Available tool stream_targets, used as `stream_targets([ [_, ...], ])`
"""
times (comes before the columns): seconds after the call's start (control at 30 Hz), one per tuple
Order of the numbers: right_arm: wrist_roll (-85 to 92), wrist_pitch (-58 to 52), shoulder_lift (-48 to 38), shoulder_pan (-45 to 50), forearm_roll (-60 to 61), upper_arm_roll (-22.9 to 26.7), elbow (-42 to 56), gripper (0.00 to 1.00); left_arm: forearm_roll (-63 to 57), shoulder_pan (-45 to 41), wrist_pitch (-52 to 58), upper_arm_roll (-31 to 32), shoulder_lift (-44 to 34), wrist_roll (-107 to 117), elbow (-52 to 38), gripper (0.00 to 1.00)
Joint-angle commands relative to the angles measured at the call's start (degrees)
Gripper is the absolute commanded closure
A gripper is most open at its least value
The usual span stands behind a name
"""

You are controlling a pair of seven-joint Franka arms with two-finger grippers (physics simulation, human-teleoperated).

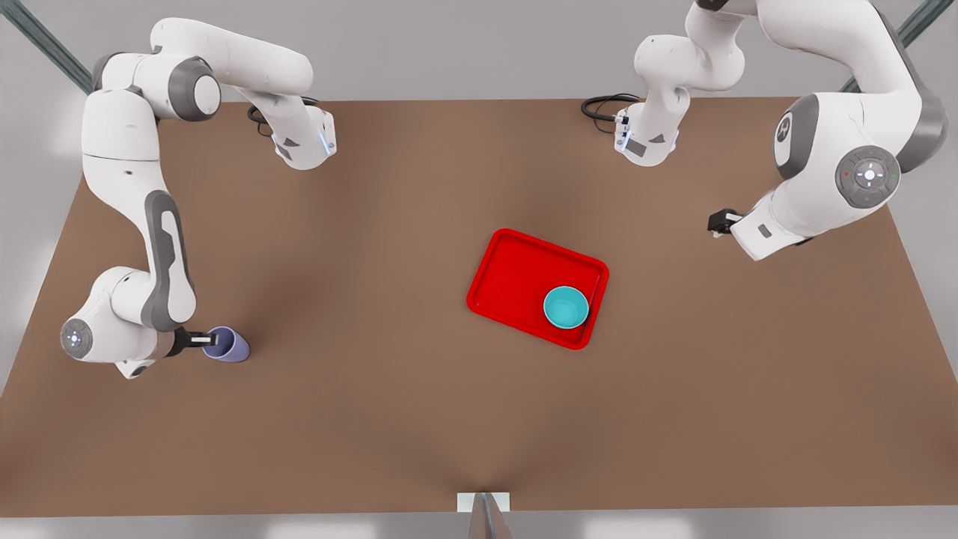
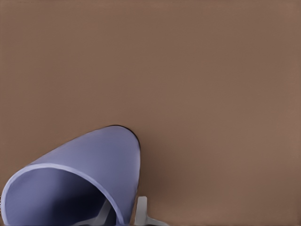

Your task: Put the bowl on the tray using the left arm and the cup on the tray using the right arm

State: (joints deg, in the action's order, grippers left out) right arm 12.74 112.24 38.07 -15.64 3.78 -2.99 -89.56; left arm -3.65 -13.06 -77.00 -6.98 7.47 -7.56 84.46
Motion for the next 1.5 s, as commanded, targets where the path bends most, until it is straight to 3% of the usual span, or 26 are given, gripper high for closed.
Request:
stream_targets([
  [0.0, 0.0, 0.0, 0.0, 0.0, 0.0, 0.0, 0.0, 0.79, 0.0, 0.0, 0.0, 0.0, 0.0, 0.0, 0.0, 0.00],
  [0.33, 0.2, -2.6, -1.2, 0.5, 0.1, -0.3, -0.1, 0.79, -0.4, 0.0, -0.1, -0.1, 0.1, 0.0, -0.2, 0.00],
  [0.47, -0.3, -3.5, -6.1, 4.6, 0.1, -0.7, -1.1, 0.79, -0.5, 0.0, -0.1, -0.1, 0.5, 0.0, -0.1, 0.00],
  [0.6, -12.3, -8.2, -10.6, 12.5, 0.5, -0.9, -0.8, 0.79, -1.0, 0.0, -0.1, -0.1, 0.5, 0.0, -0.1, 0.00],
  [0.7, -20.8, -8.2, -12.1, 14.9, 1.8, -5.6, 0.0, 0.79, -1.2, 0.0, -0.2, -0.2, 0.8, 0.0, -0.1, 0.00],
  [0.83, -38.5, -7.7, -11.3, 15.2, 1.8, -15.6, 2.7, 0.79, -1.1, 0.1, -0.3, -0.7, 1.4, 0.0, -0.2, 0.00],
  [1.1, -62.8, -8.3, -0.6, 32.6, 2.1, -15.8, 21.9, 0.79, -0.2, 0.0, -1.1, -1.2, 2.5, 0.2, -0.2, 0.00],
  [1.2, -64.2, -8.3, 1.7, 37.2, 2.2, -15.8, 27.9, 0.79, -0.3, 0.0, -1.4, -1.2, 2.7, 0.2, -0.2, 0.00],
  [1.47, -64.1, -5.5, 5.5, 43.8, 3.7, -17.1, 31.6, 0.79, -0.3, 0.0, -2.3, -1.2, 3.2, 0.2, -0.2, 0.00],
])
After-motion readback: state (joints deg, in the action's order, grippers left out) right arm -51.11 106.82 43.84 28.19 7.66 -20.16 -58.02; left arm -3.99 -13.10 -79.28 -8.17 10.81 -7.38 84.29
